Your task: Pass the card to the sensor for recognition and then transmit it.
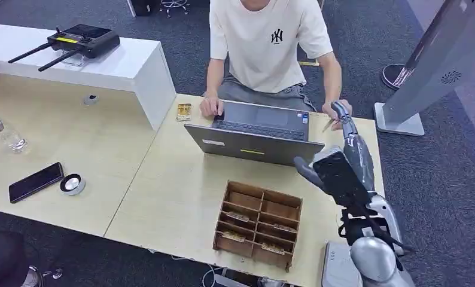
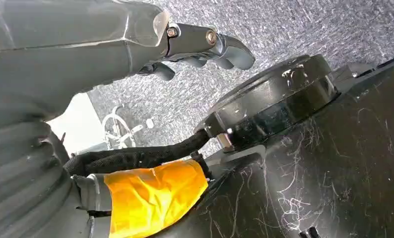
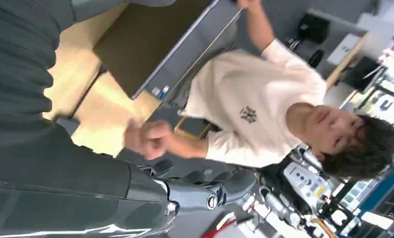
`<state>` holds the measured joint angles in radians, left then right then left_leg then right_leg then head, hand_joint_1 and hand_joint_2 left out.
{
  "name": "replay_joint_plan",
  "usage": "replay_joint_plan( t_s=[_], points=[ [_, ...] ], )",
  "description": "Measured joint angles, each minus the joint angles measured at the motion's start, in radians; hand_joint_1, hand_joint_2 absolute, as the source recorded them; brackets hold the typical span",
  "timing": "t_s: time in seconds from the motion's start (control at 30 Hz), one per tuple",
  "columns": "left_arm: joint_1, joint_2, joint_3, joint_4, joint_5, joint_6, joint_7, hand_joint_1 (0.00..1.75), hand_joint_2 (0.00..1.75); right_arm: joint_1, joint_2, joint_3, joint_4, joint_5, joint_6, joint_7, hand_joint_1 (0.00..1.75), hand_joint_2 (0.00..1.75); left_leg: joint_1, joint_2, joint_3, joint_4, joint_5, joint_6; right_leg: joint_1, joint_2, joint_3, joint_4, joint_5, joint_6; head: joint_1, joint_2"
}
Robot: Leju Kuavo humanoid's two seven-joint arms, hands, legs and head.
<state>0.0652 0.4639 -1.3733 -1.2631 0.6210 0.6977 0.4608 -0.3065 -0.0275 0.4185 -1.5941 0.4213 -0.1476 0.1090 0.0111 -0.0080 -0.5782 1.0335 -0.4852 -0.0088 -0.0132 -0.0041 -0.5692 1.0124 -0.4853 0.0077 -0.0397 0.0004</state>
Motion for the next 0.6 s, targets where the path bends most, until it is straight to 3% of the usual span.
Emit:
replay_joint_plan(
  t_s=[0.6],
  points=[
    [0.087, -0.025, 0.123, -0.009, -0.064, 0.0, 0.008, 0.0, 1.75, 0.216, -0.025, -0.112, -0.219, -0.402, 0.015, -0.161, 0.0, 1.75, 0.0, 0.0, 0.0, 0.0, -0.001, 0.0, 0.0, 0.0, 0.0, -0.001, 0.0, 0.0, 0.0, 0.0]
  ],
)
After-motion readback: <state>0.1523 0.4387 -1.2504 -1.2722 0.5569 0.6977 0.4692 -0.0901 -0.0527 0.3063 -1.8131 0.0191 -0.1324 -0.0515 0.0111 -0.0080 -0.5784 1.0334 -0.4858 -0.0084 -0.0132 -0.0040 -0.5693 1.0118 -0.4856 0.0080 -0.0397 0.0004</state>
